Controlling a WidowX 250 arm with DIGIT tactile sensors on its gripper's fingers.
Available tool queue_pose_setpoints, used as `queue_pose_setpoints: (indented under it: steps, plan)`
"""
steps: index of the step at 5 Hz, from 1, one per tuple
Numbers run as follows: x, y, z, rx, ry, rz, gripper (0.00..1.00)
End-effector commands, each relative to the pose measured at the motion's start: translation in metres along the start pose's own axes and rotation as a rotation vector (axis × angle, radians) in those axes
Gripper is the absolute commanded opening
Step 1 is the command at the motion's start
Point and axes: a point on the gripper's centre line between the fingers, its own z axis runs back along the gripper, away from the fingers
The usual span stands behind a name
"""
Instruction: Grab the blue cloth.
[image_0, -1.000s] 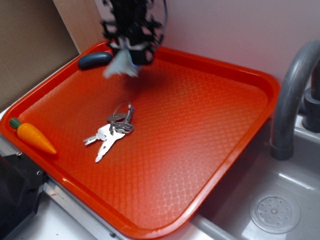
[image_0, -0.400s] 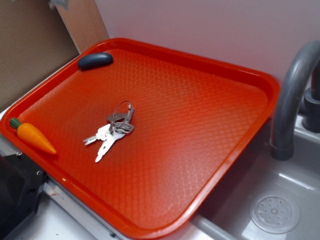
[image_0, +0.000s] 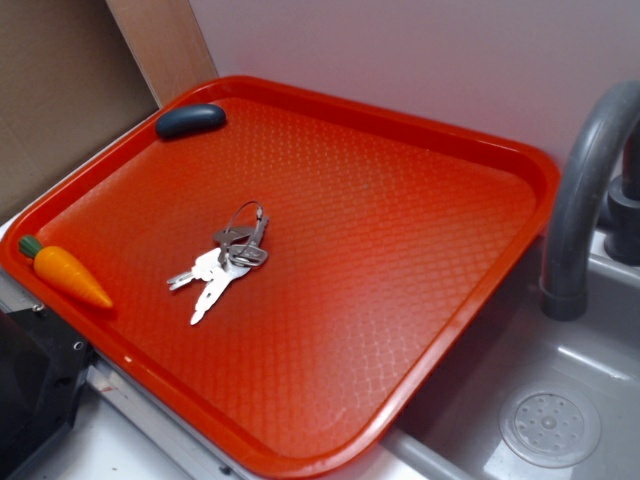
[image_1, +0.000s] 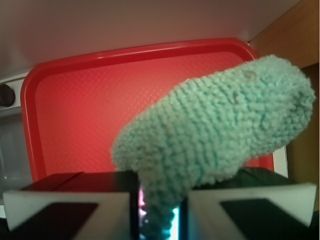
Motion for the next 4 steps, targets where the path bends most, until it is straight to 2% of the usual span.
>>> queue_pose_setpoints:
  steps: [1, 3, 4]
  plan:
    - [-0.0054, -0.0004, 0.0096, -0.018, -0.044, -0.023, 0.0]
    - [-0.0088, 0.001, 0.0092, -0.041, -0.072, -0.056, 0.0]
    - [-0.0084, 0.0019, 0.0081, -0.052, -0.063, -0.039, 0.0]
